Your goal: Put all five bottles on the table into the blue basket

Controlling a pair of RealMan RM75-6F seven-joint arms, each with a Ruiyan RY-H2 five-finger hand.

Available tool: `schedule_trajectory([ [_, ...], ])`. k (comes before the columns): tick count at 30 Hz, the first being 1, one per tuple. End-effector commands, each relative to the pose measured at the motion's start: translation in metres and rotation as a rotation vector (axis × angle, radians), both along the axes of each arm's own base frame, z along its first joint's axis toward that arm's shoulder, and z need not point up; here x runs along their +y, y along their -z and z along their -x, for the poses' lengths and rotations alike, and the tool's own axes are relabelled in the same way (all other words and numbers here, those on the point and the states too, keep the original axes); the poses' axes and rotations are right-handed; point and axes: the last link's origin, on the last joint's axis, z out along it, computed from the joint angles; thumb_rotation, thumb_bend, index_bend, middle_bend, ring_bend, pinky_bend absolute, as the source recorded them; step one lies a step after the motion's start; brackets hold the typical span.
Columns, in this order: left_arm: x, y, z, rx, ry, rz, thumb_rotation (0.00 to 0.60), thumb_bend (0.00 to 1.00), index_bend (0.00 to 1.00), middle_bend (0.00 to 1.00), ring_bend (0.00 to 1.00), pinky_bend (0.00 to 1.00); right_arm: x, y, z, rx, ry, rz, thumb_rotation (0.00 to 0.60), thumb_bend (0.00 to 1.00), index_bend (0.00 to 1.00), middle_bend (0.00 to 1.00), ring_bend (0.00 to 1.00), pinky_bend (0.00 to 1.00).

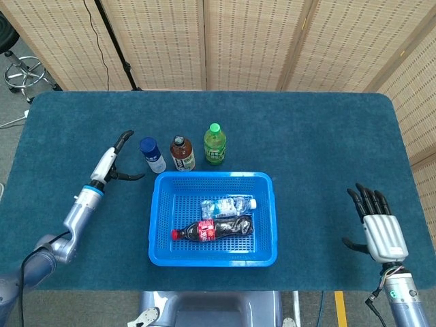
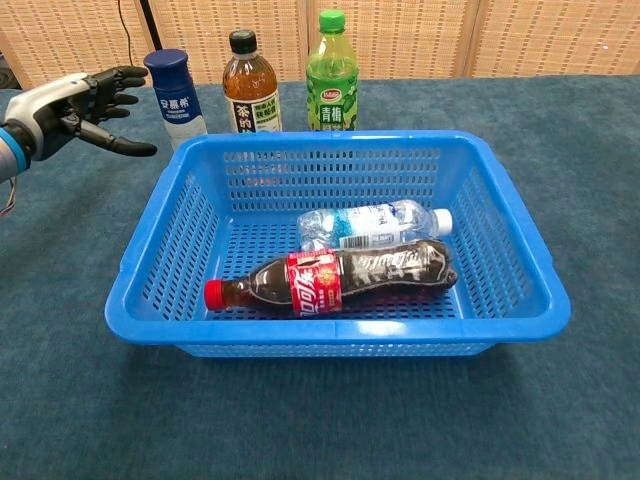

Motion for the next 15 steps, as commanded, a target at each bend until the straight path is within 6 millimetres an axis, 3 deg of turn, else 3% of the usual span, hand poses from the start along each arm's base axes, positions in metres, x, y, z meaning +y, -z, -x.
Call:
schedule_trajectory([
  [1,0.005,0.007,-0.006,0.004,-0.005,0.004,0.6,0.0,0.0,0.0,0.0,0.0,0.0,-0.001,0.0,0.0,0.001,0.002,0.6,0.0,0.0,0.0,0.0,0.0],
  [6,0.01,0.022,-0.022,-0.016,-0.005,0.035,0.6,0.0,0.0,0.0,0.0,0.01,-0.001,-0.003,0.002,0.01,0.006,0.011,0.6,0.0,0.0,0.0,0.0,0.0],
  [9,0.013,0.029,-0.033,-0.025,0.009,0.053,0.6,0.05,0.0,0.0,0.0,0.07,-0.002,-0.005,0.003,0.01,0.008,0.02,0.6,0.0,0.0,0.0,0.0,0.0],
  [12,0.015,0.035,-0.043,-0.03,0.023,0.048,0.6,0.21,0.14,0.03,0.08,0.23,-0.003,-0.005,0.002,0.005,0.007,0.023,0.6,0.0,0.0,0.0,0.0,0.0],
  [15,0.017,0.036,-0.049,-0.021,0.035,-0.006,0.6,0.29,0.33,0.16,0.24,0.37,-0.002,-0.007,0.001,0.009,0.001,0.032,0.6,0.0,0.0,0.0,0.0,0.0],
])
